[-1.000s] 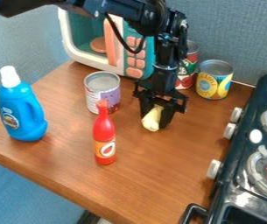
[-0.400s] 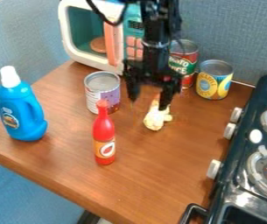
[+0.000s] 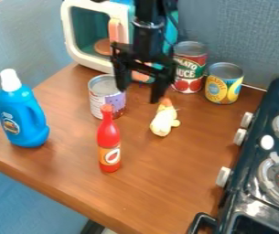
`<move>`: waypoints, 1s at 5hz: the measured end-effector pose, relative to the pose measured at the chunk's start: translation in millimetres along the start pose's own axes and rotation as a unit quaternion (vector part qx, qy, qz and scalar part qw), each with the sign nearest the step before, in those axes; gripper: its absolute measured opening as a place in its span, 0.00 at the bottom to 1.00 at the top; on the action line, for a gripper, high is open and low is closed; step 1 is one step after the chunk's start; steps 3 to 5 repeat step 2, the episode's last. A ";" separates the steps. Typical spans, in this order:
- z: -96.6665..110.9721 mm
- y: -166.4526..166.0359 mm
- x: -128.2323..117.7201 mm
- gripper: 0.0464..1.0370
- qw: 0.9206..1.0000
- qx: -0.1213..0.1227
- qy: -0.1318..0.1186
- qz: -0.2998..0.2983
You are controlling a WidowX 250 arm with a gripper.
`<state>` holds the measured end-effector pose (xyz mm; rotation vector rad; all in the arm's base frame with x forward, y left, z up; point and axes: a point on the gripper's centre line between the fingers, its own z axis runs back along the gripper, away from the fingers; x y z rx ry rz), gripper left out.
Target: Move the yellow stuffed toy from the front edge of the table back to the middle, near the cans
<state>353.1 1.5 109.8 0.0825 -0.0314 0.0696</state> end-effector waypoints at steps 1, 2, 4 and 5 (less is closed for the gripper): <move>6.2 36.9 -15.2 0.96 1.000 -0.010 0.017 0.011; 15.5 57.5 -22.9 0.96 0.999 -0.019 0.022 0.019; 15.5 57.5 -22.9 0.96 0.999 -0.019 0.022 0.019; 15.5 57.5 -22.9 0.96 0.999 -0.019 0.022 0.019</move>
